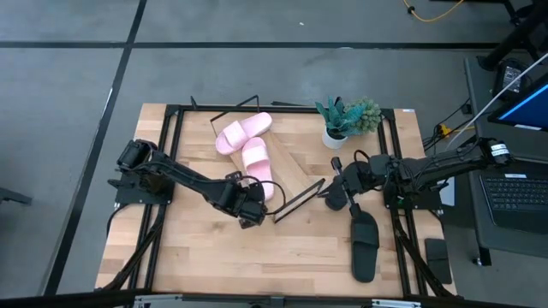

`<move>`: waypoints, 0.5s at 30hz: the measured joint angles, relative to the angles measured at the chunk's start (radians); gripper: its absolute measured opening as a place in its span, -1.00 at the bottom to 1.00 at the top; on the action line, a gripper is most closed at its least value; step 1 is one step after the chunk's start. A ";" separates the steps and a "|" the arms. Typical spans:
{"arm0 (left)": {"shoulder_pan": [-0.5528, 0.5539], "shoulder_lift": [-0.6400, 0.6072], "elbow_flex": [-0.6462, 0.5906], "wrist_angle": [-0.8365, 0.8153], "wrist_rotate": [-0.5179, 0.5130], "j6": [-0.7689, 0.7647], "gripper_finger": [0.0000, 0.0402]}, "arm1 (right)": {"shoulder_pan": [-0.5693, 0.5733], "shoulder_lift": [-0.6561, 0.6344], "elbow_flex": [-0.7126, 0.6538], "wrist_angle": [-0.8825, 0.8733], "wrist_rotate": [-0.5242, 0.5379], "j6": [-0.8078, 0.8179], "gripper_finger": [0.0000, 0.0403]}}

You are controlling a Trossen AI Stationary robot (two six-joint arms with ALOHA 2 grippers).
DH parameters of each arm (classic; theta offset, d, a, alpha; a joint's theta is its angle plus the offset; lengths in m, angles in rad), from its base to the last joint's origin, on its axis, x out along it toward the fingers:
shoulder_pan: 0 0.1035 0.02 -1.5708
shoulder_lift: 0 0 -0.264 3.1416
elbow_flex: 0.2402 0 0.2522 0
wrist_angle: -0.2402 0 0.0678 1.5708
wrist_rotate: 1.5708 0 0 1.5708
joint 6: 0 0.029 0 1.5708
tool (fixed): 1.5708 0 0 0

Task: Pick and place slides into the shelf
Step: Put the pink slides on the shelf

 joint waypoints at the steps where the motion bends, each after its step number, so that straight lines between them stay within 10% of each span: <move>1: 0.005 0.000 -0.010 0.046 0.001 0.015 -1.00 | 0.002 0.000 0.000 0.000 0.000 -0.001 -0.90; 15: 0.045 0.002 -0.023 0.113 0.027 0.084 -1.00 | 0.012 0.000 0.000 -0.001 0.002 -0.001 -0.90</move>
